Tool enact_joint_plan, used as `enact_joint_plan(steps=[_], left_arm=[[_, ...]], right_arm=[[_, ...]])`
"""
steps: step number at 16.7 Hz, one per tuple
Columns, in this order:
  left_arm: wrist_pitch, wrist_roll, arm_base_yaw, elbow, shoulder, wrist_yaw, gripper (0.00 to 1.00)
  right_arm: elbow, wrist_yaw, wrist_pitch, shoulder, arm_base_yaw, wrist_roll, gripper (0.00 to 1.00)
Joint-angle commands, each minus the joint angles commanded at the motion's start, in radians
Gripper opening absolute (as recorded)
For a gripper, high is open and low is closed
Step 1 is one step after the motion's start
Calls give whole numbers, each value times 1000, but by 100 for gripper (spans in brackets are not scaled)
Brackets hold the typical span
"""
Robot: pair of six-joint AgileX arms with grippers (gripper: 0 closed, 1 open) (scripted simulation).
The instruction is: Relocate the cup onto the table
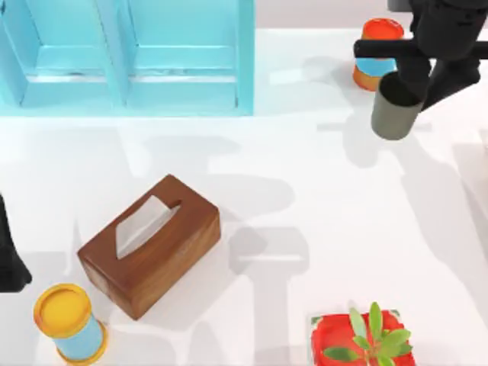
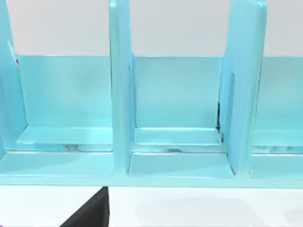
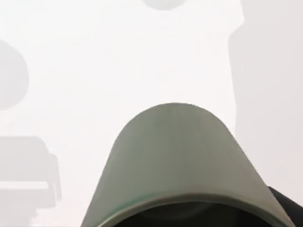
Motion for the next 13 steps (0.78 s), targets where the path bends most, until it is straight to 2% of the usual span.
enact_joint_plan(steps=[5,13], left_arm=[[0,0,0,0,0,0,100],[0,0,0,0,0,0,100]], right_arm=[[205,2,-40,178,184,185,0],[172,-3,0,187,197,203,0]])
